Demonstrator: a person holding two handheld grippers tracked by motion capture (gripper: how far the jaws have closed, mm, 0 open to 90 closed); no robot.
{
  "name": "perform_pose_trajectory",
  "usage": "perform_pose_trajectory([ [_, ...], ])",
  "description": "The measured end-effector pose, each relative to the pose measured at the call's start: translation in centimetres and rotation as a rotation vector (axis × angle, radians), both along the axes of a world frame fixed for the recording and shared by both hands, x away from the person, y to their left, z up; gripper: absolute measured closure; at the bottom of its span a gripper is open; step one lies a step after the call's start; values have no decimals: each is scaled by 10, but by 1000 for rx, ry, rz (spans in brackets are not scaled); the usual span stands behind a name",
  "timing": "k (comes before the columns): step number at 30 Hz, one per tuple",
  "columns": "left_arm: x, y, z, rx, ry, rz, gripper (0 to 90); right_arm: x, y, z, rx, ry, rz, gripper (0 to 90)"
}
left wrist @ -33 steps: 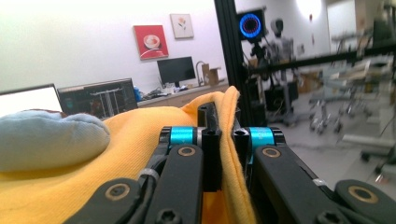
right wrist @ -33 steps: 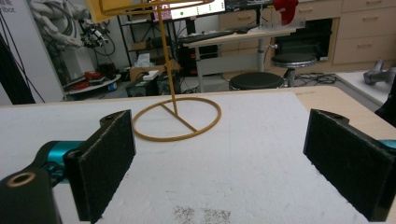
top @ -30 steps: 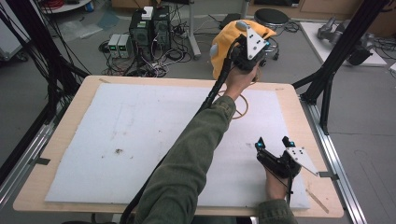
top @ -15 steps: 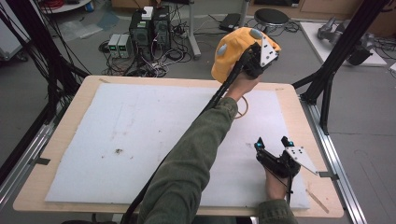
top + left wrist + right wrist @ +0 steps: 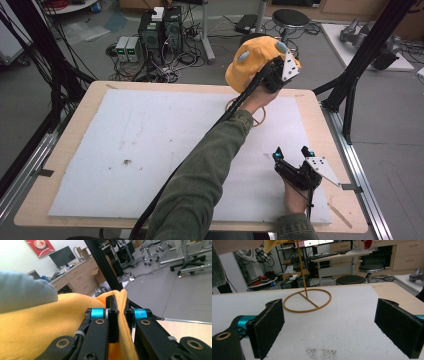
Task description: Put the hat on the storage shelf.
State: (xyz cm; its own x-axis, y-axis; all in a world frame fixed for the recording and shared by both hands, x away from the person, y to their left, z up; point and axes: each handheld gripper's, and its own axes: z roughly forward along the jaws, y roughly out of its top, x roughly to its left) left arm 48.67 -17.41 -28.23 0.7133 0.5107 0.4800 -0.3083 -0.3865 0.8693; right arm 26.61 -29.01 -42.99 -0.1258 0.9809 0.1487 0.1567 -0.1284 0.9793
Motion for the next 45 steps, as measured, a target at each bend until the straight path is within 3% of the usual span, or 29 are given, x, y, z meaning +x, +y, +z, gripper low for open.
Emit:
perform_pose_trajectory([
  [4, -2, 2, -10, 2, -14, -6, 866, 1, 0, 0, 9, 4, -1, 80],
  [9, -4, 4, -12, 9, -16, -6, 853, 5, -1, -1, 42, 13, 4, 80],
  [17, -9, 4, -17, 8, -14, 6, 840, 5, 1, -1, 35, 7, 5, 80],
  [23, -10, 7, -14, 2, 8, -11, 682, 4, 2, -1, 22, 1, 6, 80],
  [32, -18, 11, -5, -6, -11, -34, 570, 1, 3, 0, 6, 0, 8, 80],
  [35, -20, 15, 1, -24, -23, -18, 498, 0, 2, 0, 5, 2, 4, 79],
  [38, -21, 21, 8, -71, -11, -13, 407, 1, 2, 0, 7, 3, 4, 80],
  [45, -30, 40, 30, -159, -10, -45, 371, 2, 2, -1, 26, 8, 10, 80],
])
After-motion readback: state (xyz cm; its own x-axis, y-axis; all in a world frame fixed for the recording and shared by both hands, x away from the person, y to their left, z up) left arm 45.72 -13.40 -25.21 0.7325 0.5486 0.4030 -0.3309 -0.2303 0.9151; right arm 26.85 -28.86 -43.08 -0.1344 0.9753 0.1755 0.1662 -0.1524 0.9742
